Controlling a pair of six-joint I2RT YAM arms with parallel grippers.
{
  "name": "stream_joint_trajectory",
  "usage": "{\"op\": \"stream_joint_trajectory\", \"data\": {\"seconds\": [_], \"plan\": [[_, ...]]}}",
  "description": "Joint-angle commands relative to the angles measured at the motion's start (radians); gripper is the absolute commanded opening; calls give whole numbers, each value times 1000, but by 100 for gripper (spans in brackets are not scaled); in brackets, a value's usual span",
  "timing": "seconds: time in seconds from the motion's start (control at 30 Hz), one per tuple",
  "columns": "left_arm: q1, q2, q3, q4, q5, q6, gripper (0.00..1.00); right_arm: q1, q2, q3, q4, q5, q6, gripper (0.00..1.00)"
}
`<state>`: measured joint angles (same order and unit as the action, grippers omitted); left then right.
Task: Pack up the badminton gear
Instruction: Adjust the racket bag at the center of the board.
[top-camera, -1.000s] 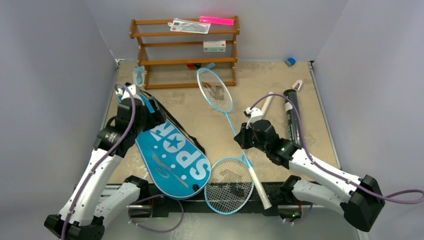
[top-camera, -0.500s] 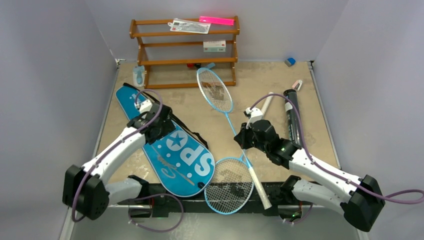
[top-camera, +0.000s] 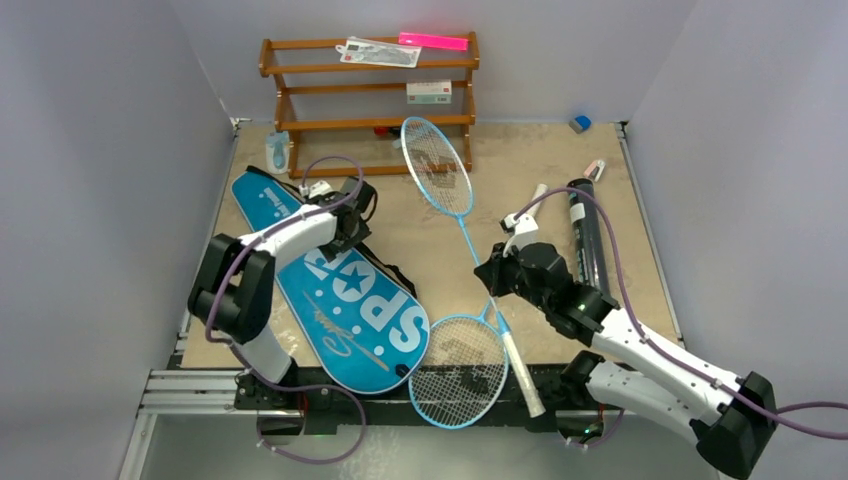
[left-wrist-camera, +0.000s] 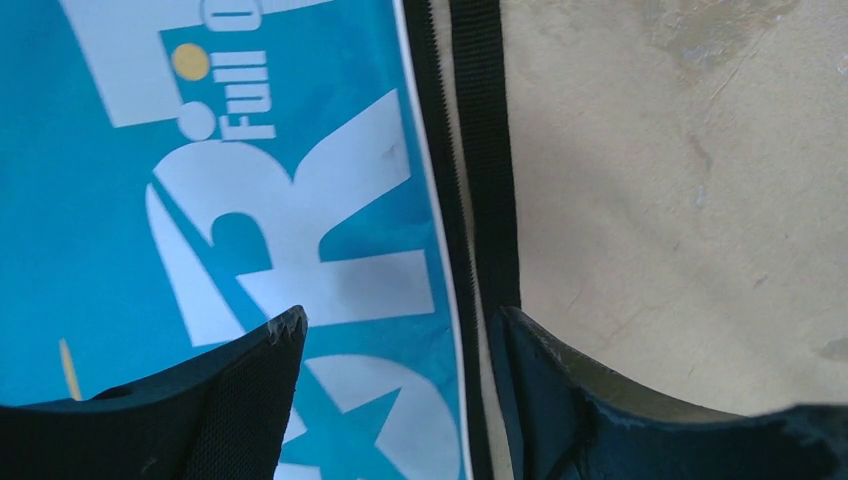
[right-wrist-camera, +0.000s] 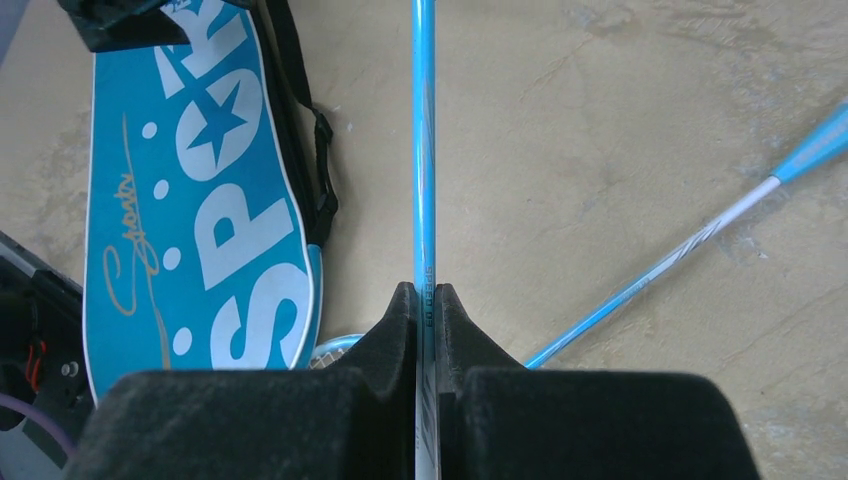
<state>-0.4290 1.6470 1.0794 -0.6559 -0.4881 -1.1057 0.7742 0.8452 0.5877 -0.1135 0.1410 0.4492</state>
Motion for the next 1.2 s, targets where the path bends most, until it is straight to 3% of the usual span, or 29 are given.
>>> {"op": "stream_joint_trajectory", "data": {"seconds": [0.0,0.23,0.33,0.5,0.53,0.57,0.9,1.03,1.17], "plan": [[-6,79,78,16,-48,-27,66,0,-45,35,20,40,-30,0],[-9,245,196,-156,-93,-85,60,1,-58,29,24,54,-39,0],[-18,225,153,-138,-84,-79,52,0,-56,27,21,51,-36,0],[-20,132,42,-52,-51,-47,18,1,-65,28,14,57,-35,0],[-20,116,24,-31,-36,-30,3,1,-68,28,14,57,-34,0],[-20,103,12,-23,-21,-20,0,0,-69,27,14,56,-32,0],[-57,-160,-4,-91,-74,91,0,1,-86,31,-5,41,-31,0],[-57,-350,-38,-11,39,281,0,0,-100,37,-19,43,-37,0],[-59,-541,-129,127,261,452,0,1,-107,62,-42,3,-73,0]]}}
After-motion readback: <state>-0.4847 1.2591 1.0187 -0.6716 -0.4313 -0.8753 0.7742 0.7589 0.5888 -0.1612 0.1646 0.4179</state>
